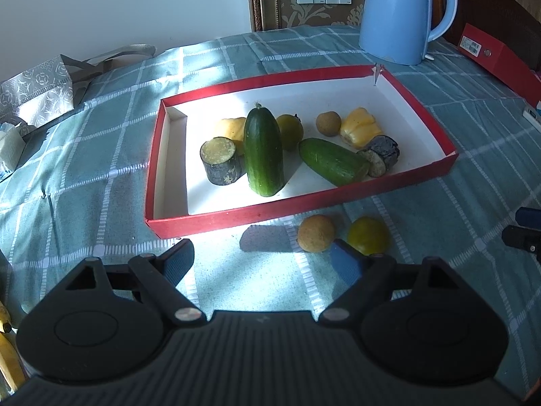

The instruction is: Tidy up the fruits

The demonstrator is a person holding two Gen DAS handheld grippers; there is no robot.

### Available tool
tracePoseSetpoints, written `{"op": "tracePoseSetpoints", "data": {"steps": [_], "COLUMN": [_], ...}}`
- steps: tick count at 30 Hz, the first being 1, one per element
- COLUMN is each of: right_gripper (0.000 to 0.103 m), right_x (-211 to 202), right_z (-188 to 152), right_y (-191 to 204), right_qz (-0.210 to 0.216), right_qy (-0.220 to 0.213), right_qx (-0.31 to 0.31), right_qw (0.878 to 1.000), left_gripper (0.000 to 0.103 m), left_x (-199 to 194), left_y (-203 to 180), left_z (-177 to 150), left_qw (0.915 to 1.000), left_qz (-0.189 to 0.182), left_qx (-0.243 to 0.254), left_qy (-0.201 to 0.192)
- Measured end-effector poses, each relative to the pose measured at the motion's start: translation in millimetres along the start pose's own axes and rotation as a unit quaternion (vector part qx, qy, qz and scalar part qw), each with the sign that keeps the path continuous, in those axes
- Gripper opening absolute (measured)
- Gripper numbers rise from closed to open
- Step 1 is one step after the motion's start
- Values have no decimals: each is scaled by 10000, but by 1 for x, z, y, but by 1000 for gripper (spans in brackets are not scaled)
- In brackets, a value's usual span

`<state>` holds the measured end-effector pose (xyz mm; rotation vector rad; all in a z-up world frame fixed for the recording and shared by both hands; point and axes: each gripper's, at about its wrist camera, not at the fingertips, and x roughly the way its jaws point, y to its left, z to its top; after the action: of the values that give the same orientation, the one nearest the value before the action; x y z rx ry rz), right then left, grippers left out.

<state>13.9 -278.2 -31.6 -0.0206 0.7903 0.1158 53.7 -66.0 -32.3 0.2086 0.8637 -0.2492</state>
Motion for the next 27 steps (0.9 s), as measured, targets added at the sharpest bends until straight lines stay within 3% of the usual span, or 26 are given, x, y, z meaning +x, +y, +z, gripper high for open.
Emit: {"op": "tracePoseSetpoints", "data": {"steps": [15, 27], "right_gripper": [31, 31], "right_x": [4, 7], "right_z": [0, -5], "right_y": [-3, -10], "right_qz": [-8, -58], "right_qy": [12, 74], "right_qx": [77, 212], "right_qw": [10000, 9997], "left_gripper": [86, 84], "left_x": [6, 17], "left_y": [2, 1], "left_z": [-1, -1], "left_qw": [9999, 9989], "left_qz": [20, -235], "left_qx": [146, 394], "left_qy": [-15, -73]}}
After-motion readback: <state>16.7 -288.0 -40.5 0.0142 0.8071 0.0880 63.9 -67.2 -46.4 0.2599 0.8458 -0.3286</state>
